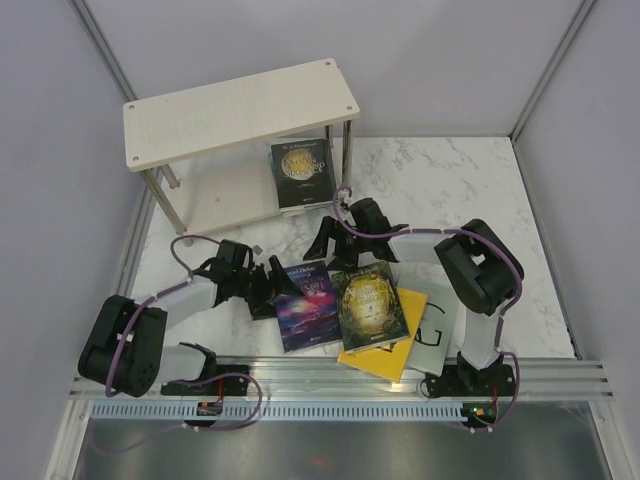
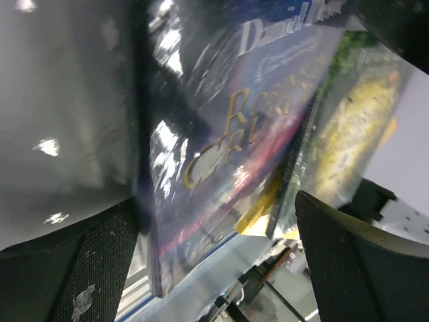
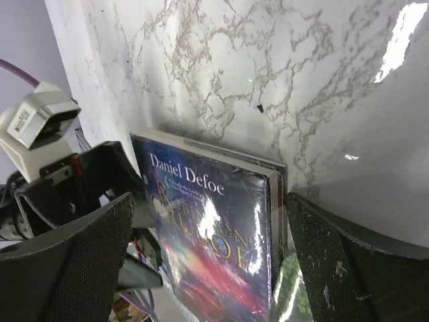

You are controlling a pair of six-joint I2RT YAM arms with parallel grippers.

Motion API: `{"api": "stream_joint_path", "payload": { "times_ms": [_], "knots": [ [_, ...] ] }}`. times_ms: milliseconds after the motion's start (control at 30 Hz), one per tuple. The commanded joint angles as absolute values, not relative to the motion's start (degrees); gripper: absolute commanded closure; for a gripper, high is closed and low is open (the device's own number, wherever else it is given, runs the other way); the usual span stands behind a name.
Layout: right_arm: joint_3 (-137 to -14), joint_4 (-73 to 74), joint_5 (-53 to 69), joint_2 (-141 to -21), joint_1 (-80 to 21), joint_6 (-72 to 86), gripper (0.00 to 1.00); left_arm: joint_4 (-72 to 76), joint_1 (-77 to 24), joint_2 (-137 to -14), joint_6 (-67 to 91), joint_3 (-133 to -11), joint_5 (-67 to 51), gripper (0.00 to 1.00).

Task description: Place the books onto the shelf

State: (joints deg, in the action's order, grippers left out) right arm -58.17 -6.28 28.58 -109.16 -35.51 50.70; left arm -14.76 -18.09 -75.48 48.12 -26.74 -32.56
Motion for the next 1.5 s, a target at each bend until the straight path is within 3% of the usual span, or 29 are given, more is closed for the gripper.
{"api": "stream_joint_path", "payload": {
  "times_ms": [0, 133, 233, 267, 333, 433, 600, 800, 1200, 1467],
  "knots": [
    [-55.38, -0.53, 26.19, -114.87, -36.82, 46.94, 0.02, 3.22, -20.39, -78.85, 51.05, -17.16, -30.4, 0.02],
    [-52.66, -0.88, 26.19, -114.7, -37.35, 47.02, 0.02, 12.29, -20.39, -73.75, 56.06, -13.46, -32.87, 0.05],
    [-49.94, -1.32, 26.1, -113.12, -37.35, 47.11, 0.02, 12.4, -20.3, -68.57, 57.04, -13.18, -32.17, 0.19],
    [-49.31, -1.32, 25.93, -112.25, -37.35, 47.02, 0.02, 12.04, -20.3, -67.34, 57.3, -13.18, -31.3, 0.32],
    [-47.64, -1.32, 26.01, -111.27, -37.35, 47.2, 0.02, 11.16, -20.22, -63.99, 58.44, -13.1, -30.5, 0.45],
    [-45.88, -2.11, 26.72, -108.99, -37.44, 47.37, 0.02, 9.42, -20.13, -59.69, 58.1, -13.71, -29.02, 0.95],
    [-46.75, -0.36, 29.53, -101.35, -36.92, 43.6, 0.02, 0.37, -18.2, -48.53, 55.47, -18.36, -26.89, 0.98],
    [-48.16, 5.88, 29.97, -88.61, -33.4, 42.63, 0.02, -10.63, -13.28, -41.41, 52.73, -25.04, -33.48, 0.98],
    [-39.29, 0.44, 31.38, -74.8, -33.31, 53.25, 0.02, -6.51, -11.86, -33.4, 61.08, -33.58, -41.31, 0.98],
    [-33.24, -14.84, 35.68, -69.09, -33.57, 63.61, 0.02, -3.25, -11.87, -34.36, 62.67, -32.69, -41.75, 0.98]
  ]
}}
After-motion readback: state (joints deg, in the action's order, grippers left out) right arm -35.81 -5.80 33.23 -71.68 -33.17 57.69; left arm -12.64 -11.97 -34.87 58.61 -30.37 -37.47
